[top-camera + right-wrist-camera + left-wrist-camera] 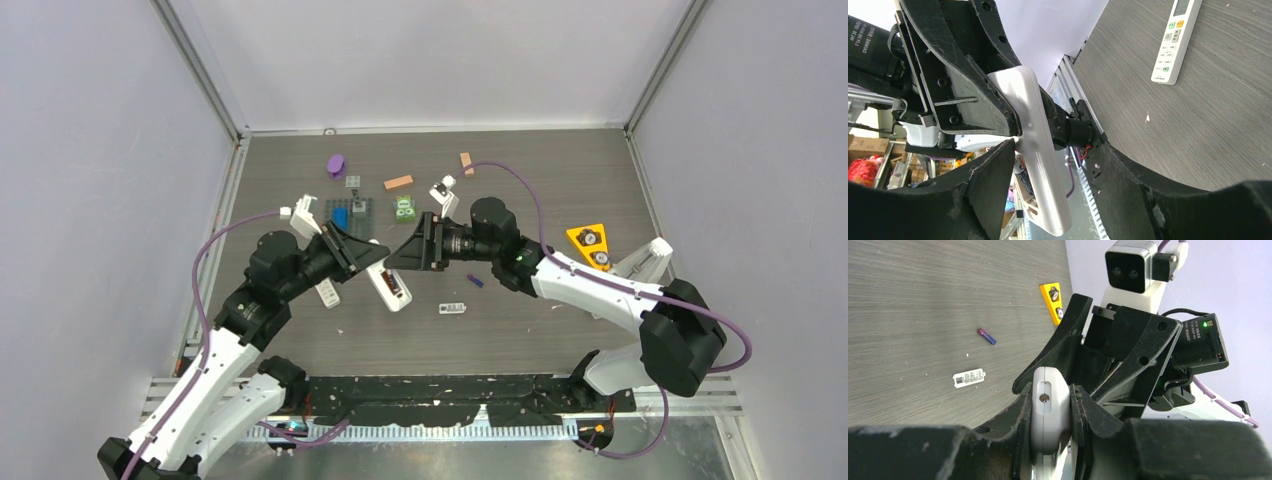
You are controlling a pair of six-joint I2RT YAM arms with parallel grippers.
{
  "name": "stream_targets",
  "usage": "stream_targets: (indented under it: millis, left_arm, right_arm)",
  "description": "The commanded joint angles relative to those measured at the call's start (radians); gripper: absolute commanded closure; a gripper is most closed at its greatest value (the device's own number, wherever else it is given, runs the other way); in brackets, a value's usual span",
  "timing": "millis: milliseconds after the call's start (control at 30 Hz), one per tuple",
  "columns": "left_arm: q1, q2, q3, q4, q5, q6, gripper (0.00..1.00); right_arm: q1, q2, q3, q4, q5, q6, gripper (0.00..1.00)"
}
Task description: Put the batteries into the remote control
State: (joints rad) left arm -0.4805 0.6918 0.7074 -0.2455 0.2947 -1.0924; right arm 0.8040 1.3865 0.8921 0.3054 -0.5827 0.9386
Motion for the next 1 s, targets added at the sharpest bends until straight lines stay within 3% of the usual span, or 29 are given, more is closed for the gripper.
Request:
stream_targets:
  millis: [0,500,967]
  left_arm:
    - [0.0,-0.007,0.067,0.039,-0.02,-0.014,1.0]
    - [0.002,0.024,0.098,-0.007,-0.01,-0.069,1.0]
    - [0.034,0.018,0.124,-0.068,0.006,-0.188,1.0]
  right_arm:
    - [-0.001,-0.003,0.032,-0.046,-0.022,-0.077,0.33]
    - [0.038,0.001,0.085,-0.188,0.026,-0.243,0.33]
    - [0.122,-0.026,0.119,-0.359,0.241,-0.415,0.33]
